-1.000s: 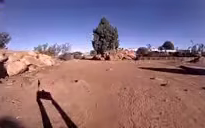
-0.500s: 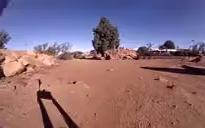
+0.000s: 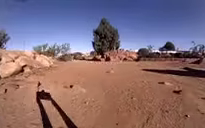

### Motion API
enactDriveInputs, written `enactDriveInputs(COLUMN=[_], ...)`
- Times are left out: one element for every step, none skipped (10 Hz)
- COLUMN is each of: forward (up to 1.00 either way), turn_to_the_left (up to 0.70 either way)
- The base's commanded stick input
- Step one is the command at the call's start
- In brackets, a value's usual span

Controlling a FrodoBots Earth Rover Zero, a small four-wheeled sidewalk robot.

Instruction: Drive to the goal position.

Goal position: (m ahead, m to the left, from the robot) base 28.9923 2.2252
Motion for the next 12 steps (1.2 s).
enactDriveInputs(forward=[0.50, 0.50, 0.50, 0.50, 0.50, 0.50, 0.50, 0.50, 0.50, 0.50, 0.50, 0.50], turn_to_the_left=[0.00, 0.00, 0.00, 0.00, 0.00, 0.00, 0.00, 0.00, 0.00, 0.00, 0.00, 0.00])
